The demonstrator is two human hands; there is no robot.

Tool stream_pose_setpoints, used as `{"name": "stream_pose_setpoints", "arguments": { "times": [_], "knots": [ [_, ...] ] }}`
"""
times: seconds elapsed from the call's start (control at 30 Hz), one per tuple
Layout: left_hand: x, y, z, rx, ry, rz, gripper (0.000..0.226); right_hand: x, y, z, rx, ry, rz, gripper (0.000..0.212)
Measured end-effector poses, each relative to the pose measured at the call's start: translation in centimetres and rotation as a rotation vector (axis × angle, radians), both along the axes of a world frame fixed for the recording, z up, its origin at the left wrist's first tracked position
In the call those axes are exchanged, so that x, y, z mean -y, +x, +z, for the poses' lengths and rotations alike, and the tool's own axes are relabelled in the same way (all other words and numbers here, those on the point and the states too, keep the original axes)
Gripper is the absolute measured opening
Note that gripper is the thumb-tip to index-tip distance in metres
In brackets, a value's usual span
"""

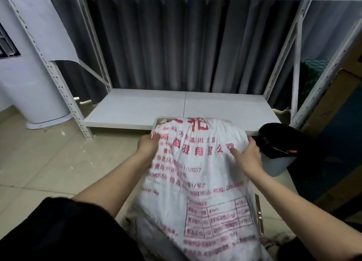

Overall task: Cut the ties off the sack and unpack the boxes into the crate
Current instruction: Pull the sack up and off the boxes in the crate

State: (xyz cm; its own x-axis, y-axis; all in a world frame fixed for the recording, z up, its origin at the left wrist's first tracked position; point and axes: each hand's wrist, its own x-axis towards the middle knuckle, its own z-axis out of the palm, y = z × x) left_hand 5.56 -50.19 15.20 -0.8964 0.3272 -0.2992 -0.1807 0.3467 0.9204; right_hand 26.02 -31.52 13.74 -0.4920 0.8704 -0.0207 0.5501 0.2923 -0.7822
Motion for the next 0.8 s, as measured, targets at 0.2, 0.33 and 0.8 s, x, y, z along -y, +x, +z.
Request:
{"name": "stream_pose_setpoints", "arguments": {
  "times": [0.2,0.33,0.8],
  "knots": [
    [-7.6,-0.1,5.3,0.243,0.227,0.014,0.030,8.2,3.9,1.9,0.175,0.267,0.610,0.086],
    [-8.8,-0.3,4.8,0.296,0.246,0.097,0.036,9.9,6.0,-0.6,0.315,0.189,0.507,0.093],
    [-6.0,-1.2,3.1,0.422,0.433,0.472,0.039,11.8,3.8,-5.2,0.259,0.235,0.553,0.062]
  ]
}}
